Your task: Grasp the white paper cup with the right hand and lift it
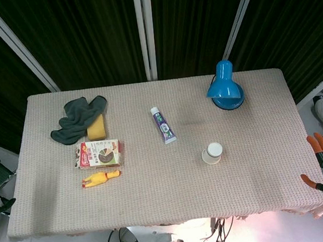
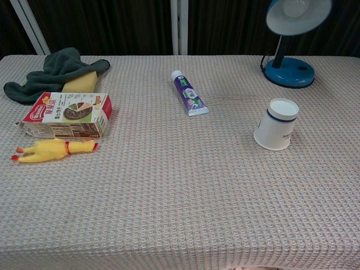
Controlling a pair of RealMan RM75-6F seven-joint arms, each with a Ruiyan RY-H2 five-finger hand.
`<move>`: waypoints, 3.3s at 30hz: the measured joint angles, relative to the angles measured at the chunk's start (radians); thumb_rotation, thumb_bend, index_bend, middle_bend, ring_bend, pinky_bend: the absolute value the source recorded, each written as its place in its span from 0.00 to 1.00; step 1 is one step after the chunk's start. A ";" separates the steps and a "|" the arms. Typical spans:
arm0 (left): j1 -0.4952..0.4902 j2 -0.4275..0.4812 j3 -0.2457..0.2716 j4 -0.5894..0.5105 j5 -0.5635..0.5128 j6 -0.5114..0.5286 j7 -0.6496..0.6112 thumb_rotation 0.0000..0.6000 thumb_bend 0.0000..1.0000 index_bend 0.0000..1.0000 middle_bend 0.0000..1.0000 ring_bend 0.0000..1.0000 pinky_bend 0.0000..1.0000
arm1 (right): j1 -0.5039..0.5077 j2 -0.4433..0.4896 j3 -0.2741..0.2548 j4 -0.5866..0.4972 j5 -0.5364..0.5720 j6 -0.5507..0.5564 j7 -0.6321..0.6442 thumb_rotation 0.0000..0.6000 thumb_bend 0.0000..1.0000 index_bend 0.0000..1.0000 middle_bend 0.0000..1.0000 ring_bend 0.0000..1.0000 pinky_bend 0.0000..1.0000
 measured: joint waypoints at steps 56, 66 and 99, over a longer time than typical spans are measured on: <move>0.046 -0.009 -0.066 0.033 0.068 -0.106 -0.099 1.00 0.10 0.00 0.00 0.00 0.05 | 0.717 -0.129 0.099 -0.278 0.657 -0.658 -0.811 1.00 0.12 0.00 0.06 0.00 0.00; 0.046 -0.008 -0.073 0.033 0.066 -0.117 -0.101 1.00 0.10 0.00 0.00 0.00 0.05 | 0.765 -0.177 0.058 -0.225 0.691 -0.631 -0.819 1.00 0.14 0.16 0.09 0.00 0.00; 0.032 -0.021 -0.081 0.058 0.060 -0.178 -0.127 1.00 0.10 0.00 0.00 0.00 0.05 | 0.583 -0.227 0.050 -0.093 0.290 -0.549 0.251 1.00 0.16 0.66 0.10 0.00 0.00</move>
